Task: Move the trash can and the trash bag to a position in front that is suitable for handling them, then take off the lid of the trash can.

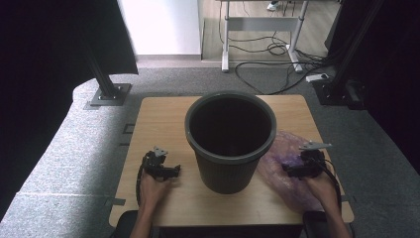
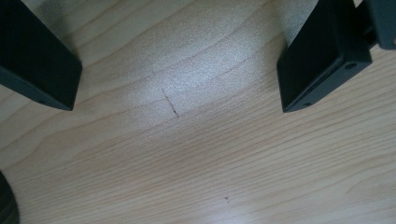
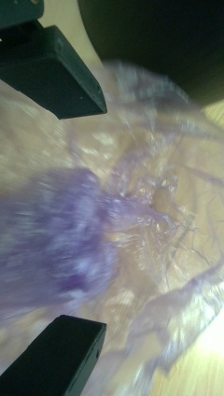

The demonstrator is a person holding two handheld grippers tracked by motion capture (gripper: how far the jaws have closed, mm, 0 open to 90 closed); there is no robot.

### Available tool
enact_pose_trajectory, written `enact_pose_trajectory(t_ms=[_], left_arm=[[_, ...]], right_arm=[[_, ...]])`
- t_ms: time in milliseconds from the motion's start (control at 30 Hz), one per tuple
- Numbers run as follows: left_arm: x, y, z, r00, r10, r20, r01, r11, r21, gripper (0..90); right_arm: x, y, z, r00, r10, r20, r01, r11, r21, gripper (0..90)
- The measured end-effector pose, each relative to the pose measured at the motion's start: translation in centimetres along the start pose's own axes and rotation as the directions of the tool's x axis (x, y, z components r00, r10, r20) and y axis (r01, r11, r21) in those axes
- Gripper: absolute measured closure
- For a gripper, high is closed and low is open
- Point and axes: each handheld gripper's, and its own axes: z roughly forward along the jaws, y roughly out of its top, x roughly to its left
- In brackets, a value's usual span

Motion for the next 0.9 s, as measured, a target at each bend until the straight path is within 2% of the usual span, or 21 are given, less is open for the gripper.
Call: enact_pose_trajectory(t_ms=[133, 200, 233, 333, 467, 633, 900], left_arm=[[0.1, 0.0, 0.0, 1.0, 0.006, 0.007, -0.006, 1.0, -0.001, 0.0], [0.1, -0.1, 0.0, 0.9998, 0.014, 0.012, -0.014, 0.9999, -0.001, 0.0], [0.1, -0.1, 0.0, 0.9998, 0.016, 0.015, -0.016, 0.9999, -0.001, 0.0], [0.2, 0.0, 0.0, 0.9997, 0.018, 0.017, -0.018, 0.9998, -0.001, 0.0], [0.1, 0.0, 0.0, 0.9999, 0.012, 0.011, -0.012, 0.9999, -0.001, 0.0], [0.0, 0.0, 0.0, 0.9999, 0.01, 0.008, -0.01, 1.0, 0.002, 0.0], [0.1, 0.7, 0.0, 1.0, 0.003, 0.005, -0.003, 0.9987, 0.051, 1.1]], right_arm=[[-1.0, -0.8, 3.7, 0.999, 0.017, 0.042, -0.021, 0.9966, 0.08, 0.0], [-1.5, -1.9, 4.7, 0.9979, 0.015, 0.063, -0.022, 0.9925, 0.12, 0.0], [-1.6, -2.5, 5.0, 0.9977, 0.013, 0.067, -0.021, 0.9921, 0.124, 0.0], [-1.9, -4.0, 4.9, 0.9979, 0.058, 0.03, -0.06, 0.9966, 0.057, 0.0], [-1.9, -5.2, 4.5, 0.9977, 0.061, 0.029, -0.06, 0.9979, -0.023, 0.0], [-1.8, -5.4, 4.4, 0.9978, 0.06, 0.027, -0.059, 0.998, -0.023, 0.0], [-1.7, -5.4, 4.4, 0.9978, 0.06, 0.027, -0.06, 0.9979, -0.023, 0.0]])
